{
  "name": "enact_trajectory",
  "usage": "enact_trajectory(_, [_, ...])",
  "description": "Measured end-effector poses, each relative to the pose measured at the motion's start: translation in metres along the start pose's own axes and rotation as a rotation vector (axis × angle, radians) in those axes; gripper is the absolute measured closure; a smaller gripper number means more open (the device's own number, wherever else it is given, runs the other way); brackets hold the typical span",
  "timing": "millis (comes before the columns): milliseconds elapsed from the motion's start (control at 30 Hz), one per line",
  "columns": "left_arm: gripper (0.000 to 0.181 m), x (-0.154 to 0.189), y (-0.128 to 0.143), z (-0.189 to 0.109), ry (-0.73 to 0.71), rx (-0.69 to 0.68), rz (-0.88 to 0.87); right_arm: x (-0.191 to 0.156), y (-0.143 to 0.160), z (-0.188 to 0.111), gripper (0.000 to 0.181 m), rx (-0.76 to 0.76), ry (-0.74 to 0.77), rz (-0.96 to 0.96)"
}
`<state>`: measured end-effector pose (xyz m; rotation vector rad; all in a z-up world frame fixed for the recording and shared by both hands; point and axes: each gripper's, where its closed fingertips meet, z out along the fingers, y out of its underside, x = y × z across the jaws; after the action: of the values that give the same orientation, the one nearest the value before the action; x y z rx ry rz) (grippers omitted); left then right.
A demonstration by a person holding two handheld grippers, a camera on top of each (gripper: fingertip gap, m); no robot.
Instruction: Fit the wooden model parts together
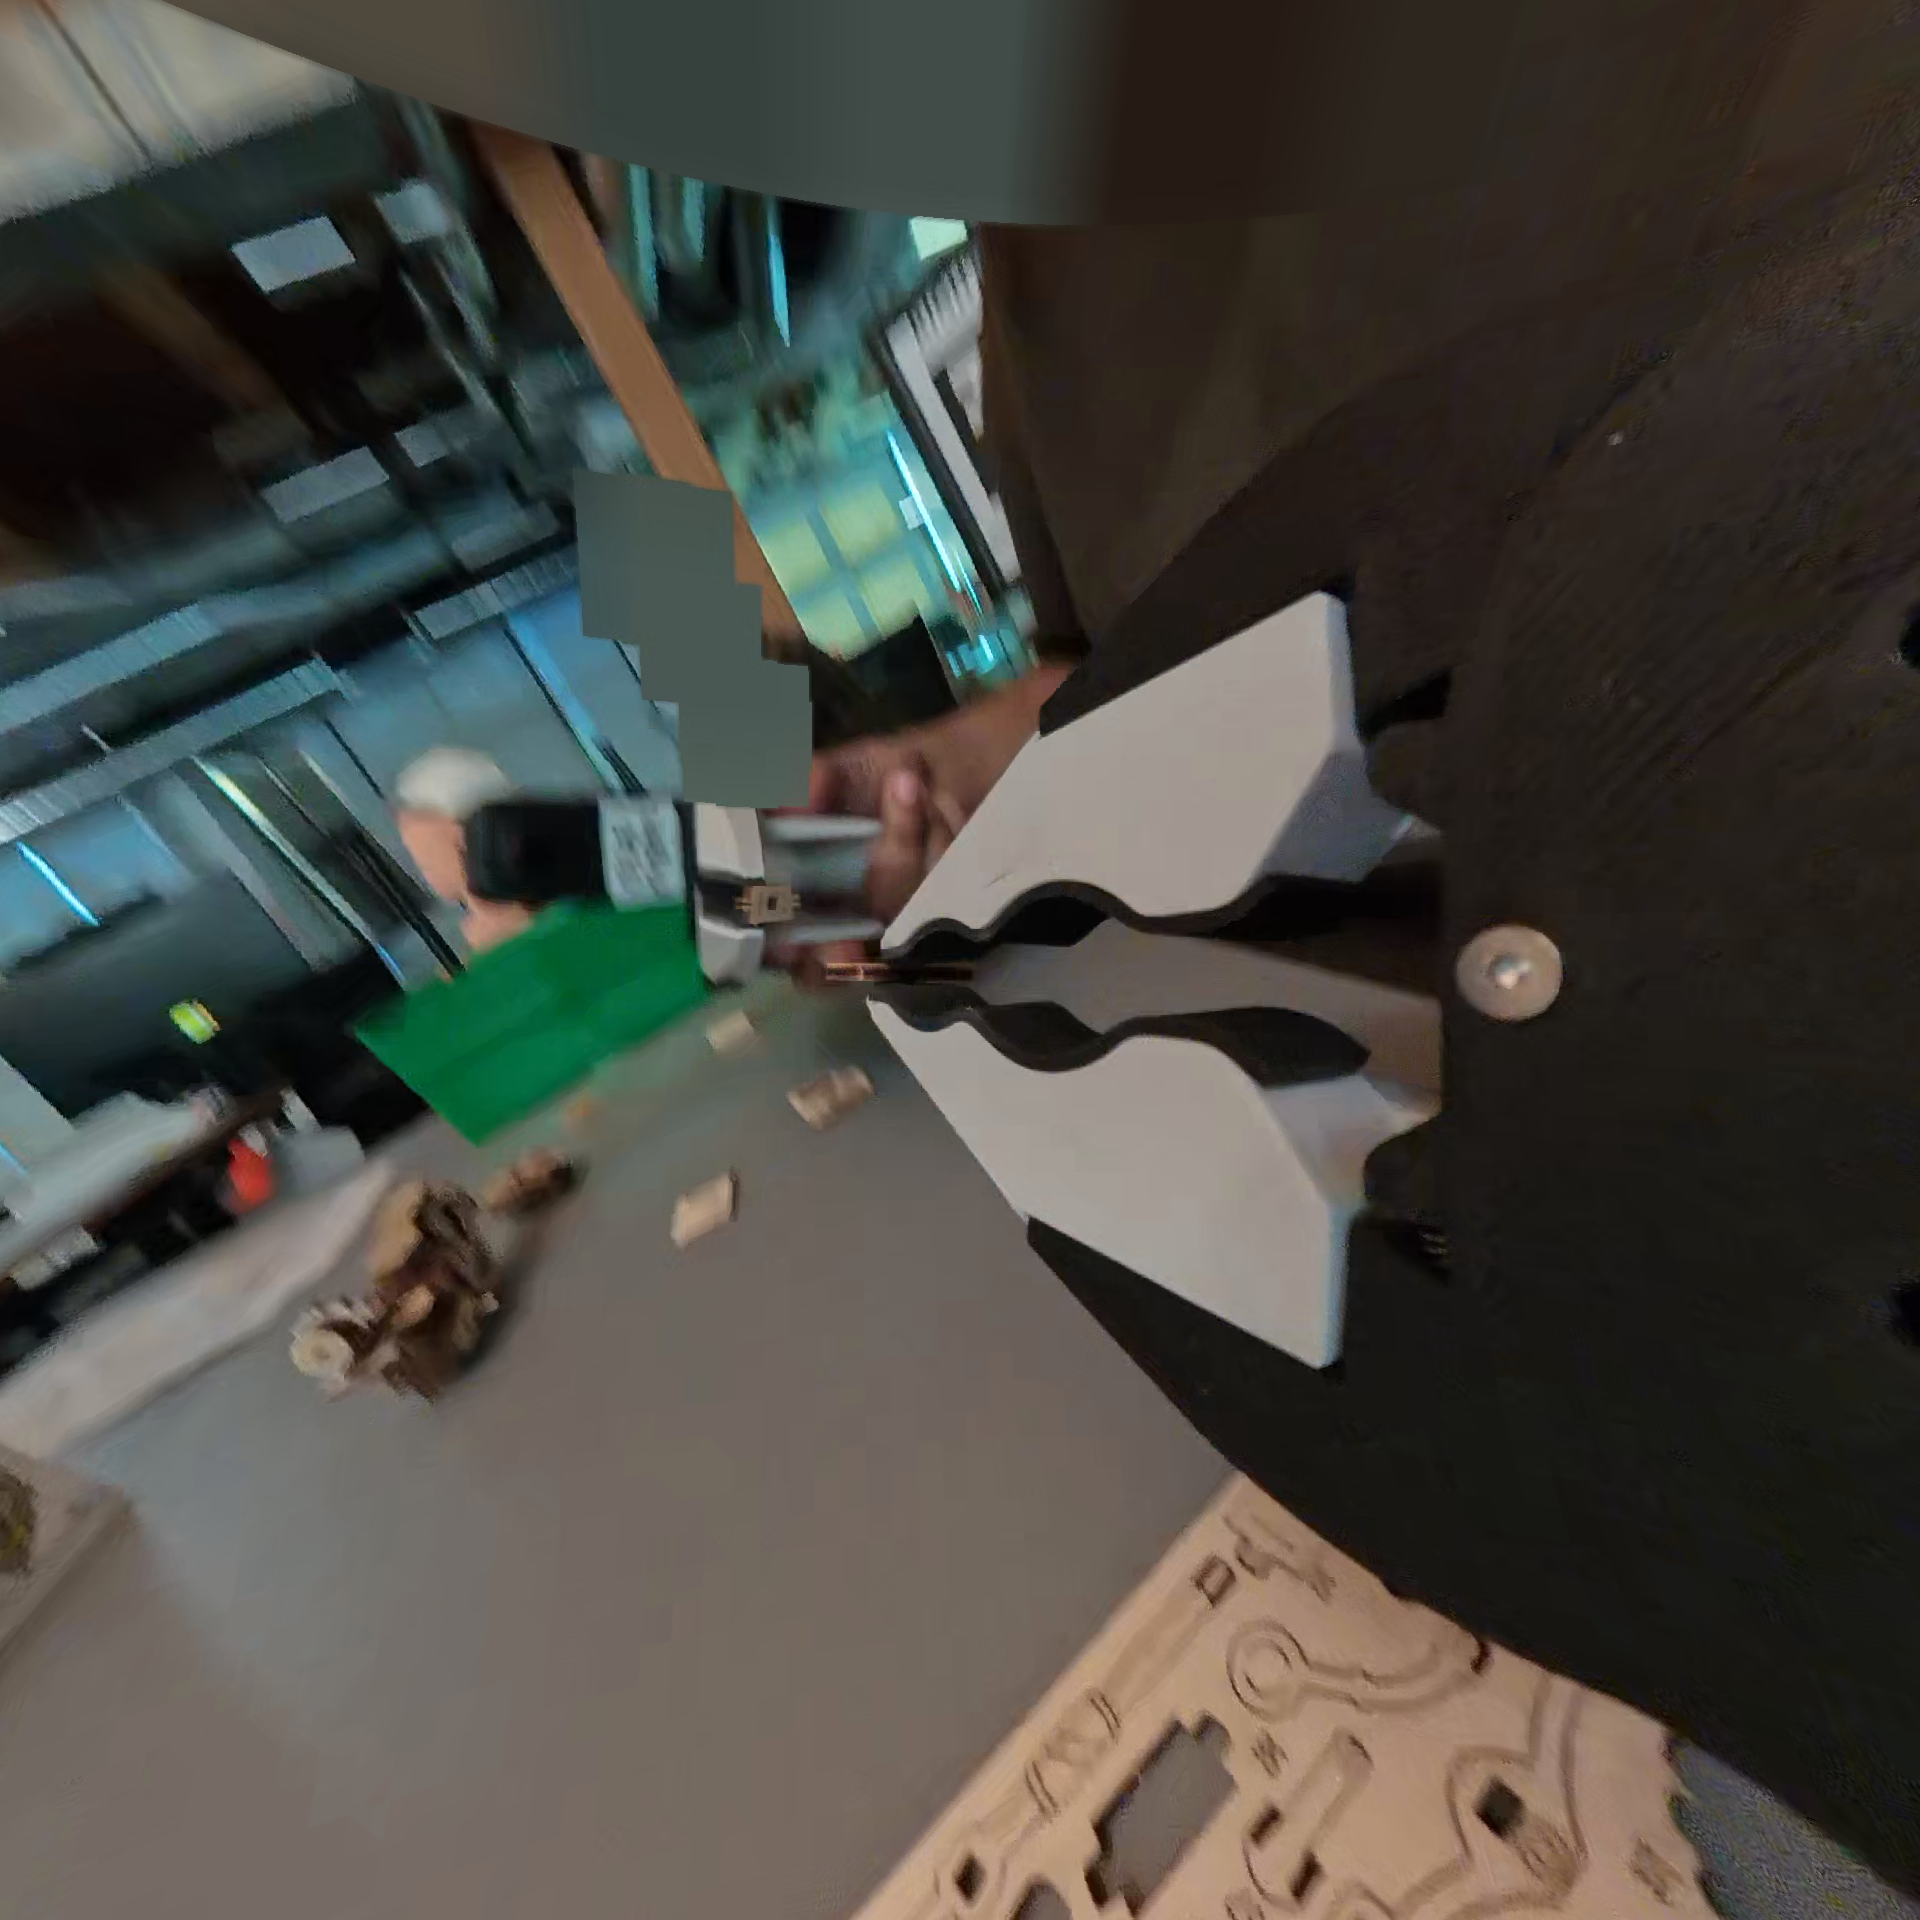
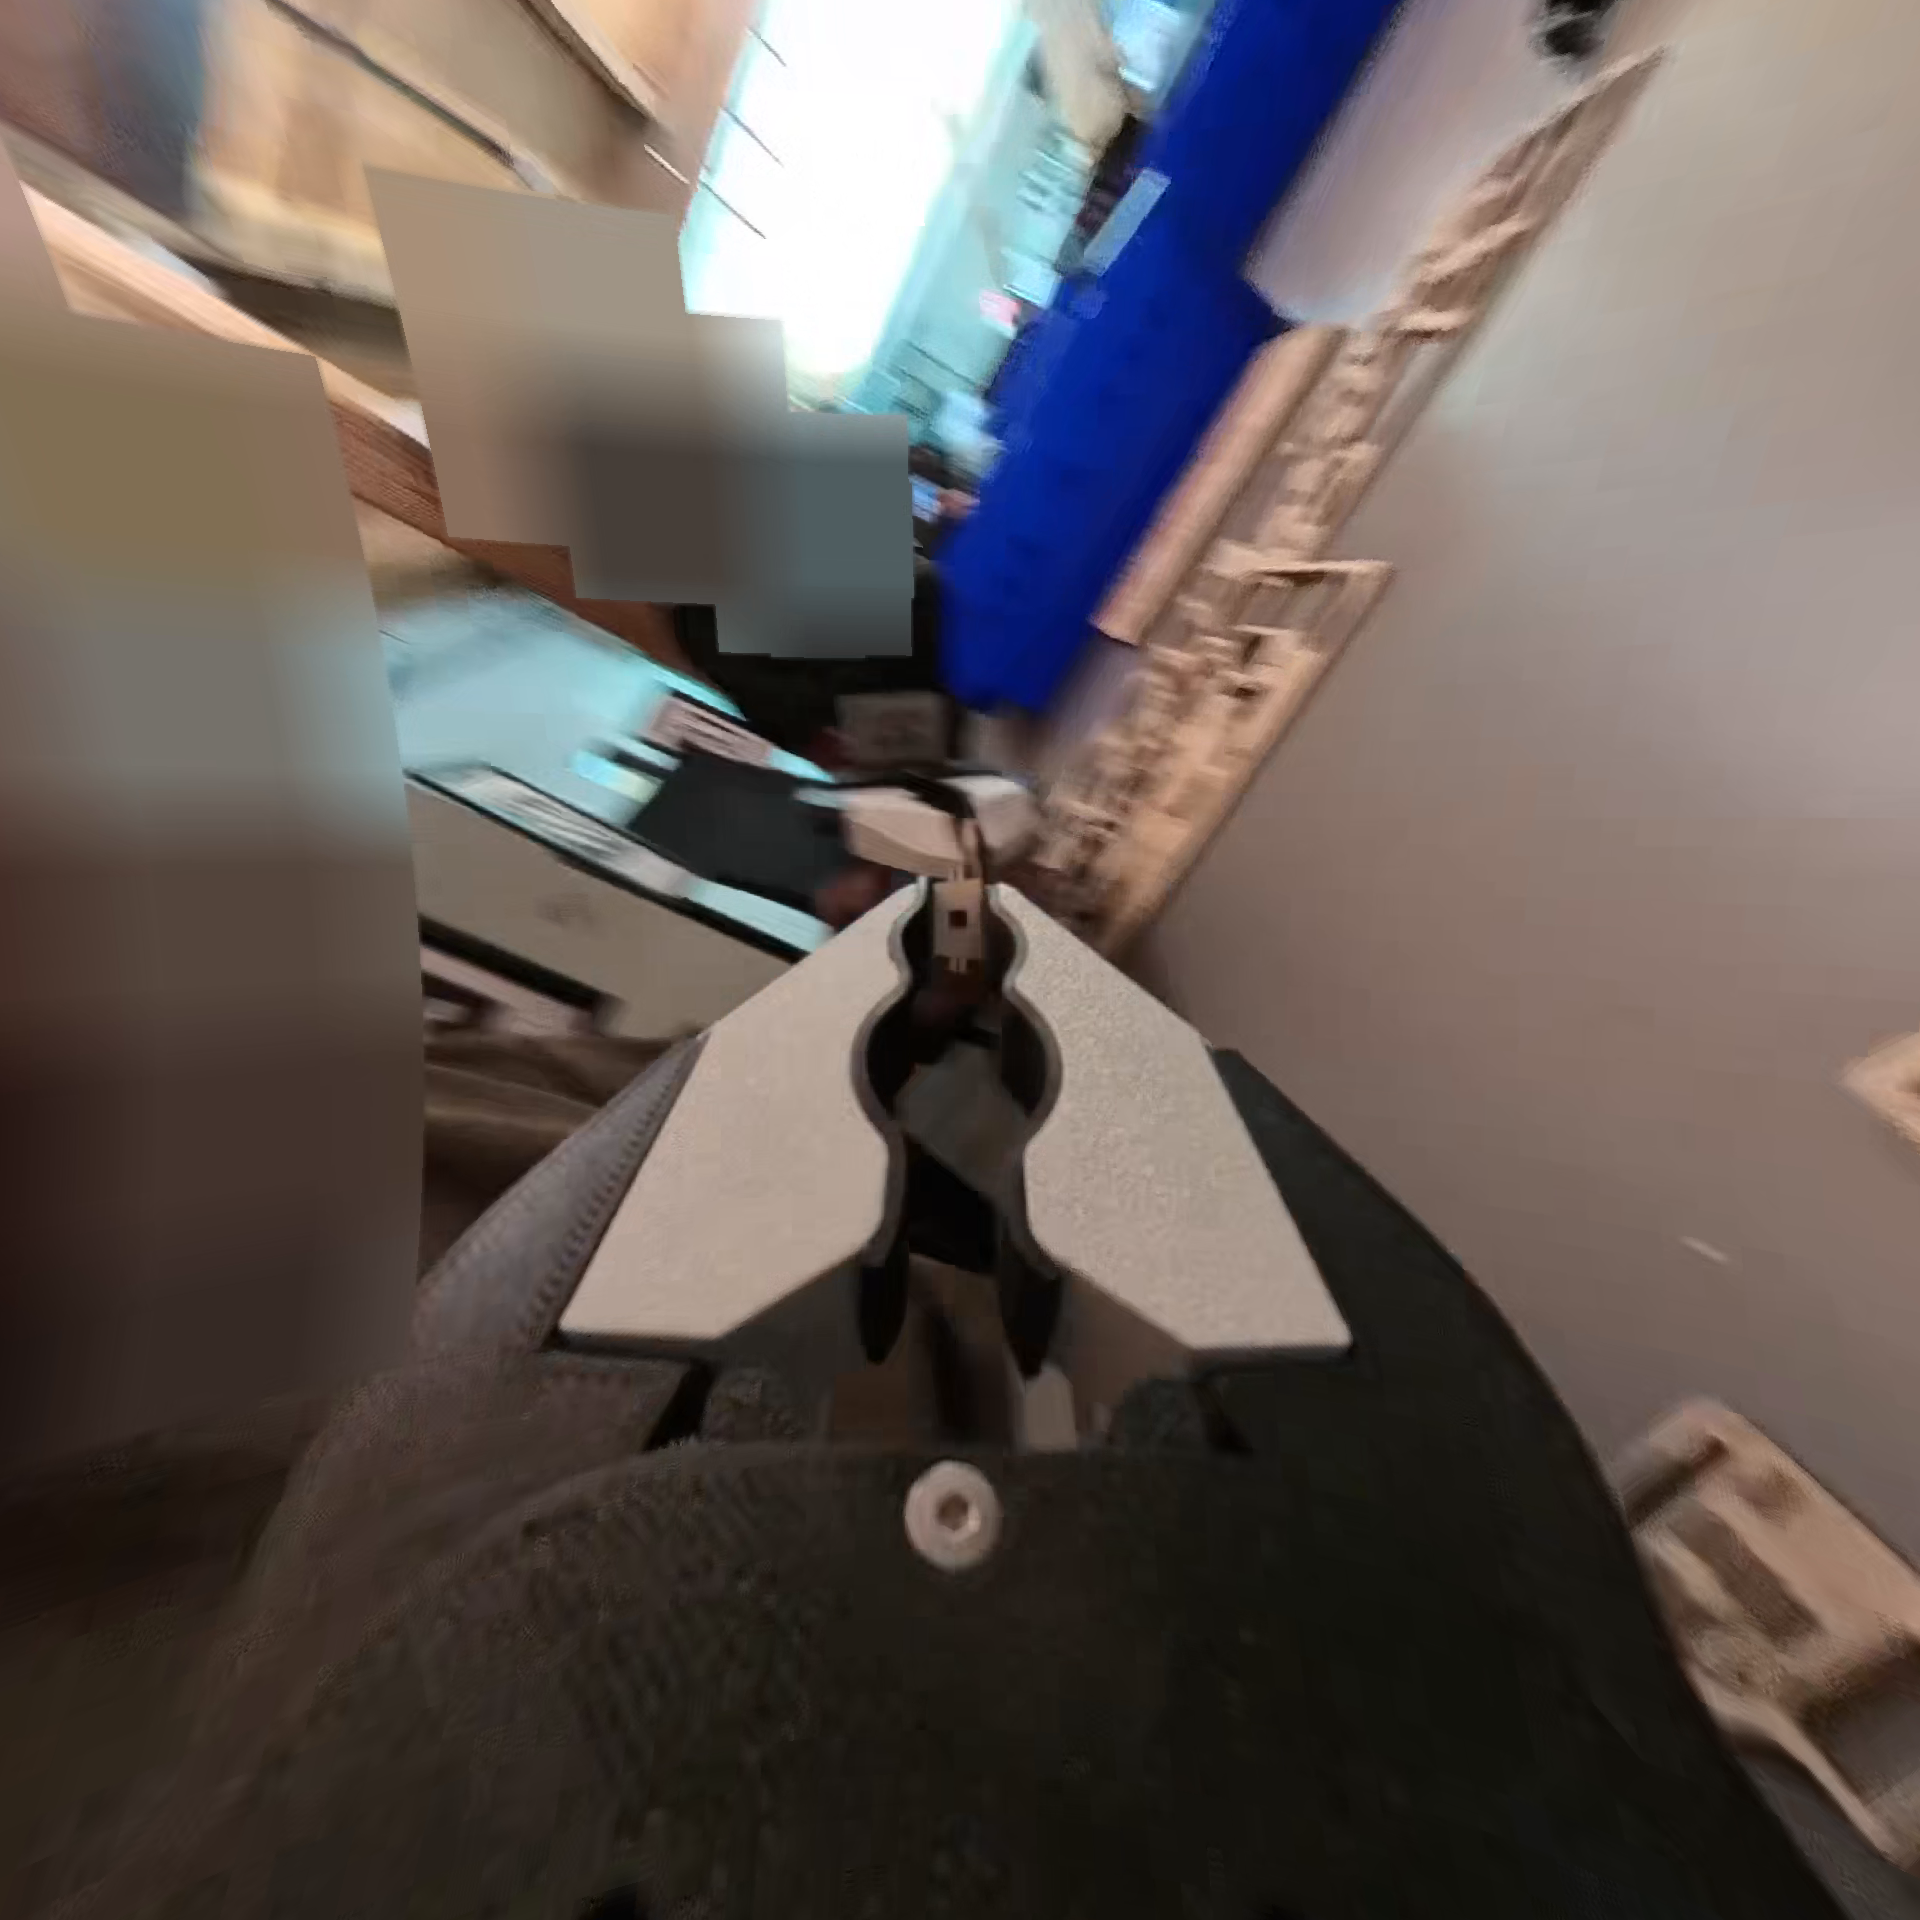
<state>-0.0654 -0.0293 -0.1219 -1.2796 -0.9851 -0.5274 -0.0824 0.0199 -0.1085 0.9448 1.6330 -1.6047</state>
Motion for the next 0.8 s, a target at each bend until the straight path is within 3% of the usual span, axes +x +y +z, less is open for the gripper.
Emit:
enact_trajectory(133, [0.181, -0.024, 0.030, 0.011, -0.191, -0.169, 0.104, 0.025, 0.022, -0.010, 0.174, -0.124, 0.274, -0.276])
enact_trajectory(300, [0.180, -0.016, 0.039, 0.023, -0.154, -0.197, 0.103, 0.036, 0.049, -0.007, 0.174, -0.255, 0.360, -0.397])
enact_trajectory(533, [0.180, -0.021, 0.042, 0.021, -0.161, -0.218, 0.079, 0.057, 0.072, -0.003, 0.173, -0.472, 0.575, -0.775])
enact_trajectory(633, [0.180, -0.027, 0.051, 0.023, -0.207, -0.264, 0.096, 0.053, 0.076, 0.003, 0.173, -0.489, 0.578, -0.862])
enact_trajectory(800, [0.180, -0.034, 0.066, 0.025, -0.297, -0.353, 0.205, 0.056, 0.079, 0.004, 0.173, -0.504, 0.581, -0.849])
